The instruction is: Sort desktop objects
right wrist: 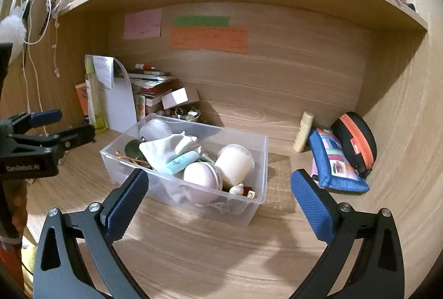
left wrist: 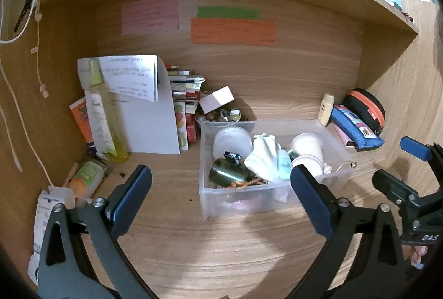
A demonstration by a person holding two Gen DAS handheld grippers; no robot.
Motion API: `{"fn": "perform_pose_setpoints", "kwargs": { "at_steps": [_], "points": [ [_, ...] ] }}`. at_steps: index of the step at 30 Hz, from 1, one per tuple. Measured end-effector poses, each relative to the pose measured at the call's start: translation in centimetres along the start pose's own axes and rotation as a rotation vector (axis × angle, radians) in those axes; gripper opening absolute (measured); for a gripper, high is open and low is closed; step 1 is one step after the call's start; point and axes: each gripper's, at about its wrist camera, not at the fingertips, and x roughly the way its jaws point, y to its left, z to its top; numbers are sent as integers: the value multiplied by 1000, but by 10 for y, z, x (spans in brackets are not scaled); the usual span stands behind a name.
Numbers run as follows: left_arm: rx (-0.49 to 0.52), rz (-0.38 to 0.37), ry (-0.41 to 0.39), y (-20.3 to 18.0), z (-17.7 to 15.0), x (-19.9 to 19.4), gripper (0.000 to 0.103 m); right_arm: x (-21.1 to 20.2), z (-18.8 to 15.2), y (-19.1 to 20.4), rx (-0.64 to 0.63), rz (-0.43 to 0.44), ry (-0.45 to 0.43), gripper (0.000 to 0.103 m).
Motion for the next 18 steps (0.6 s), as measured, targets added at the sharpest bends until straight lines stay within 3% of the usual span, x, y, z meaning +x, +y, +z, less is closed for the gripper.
{"fn": "perform_pose_setpoints", "kwargs": {
  "at_steps": [18],
  "points": [
    [1, -9, 69, -18, -30, 13, 102, -5, -24, 7, 41, -11, 26, 103]
  ]
}}
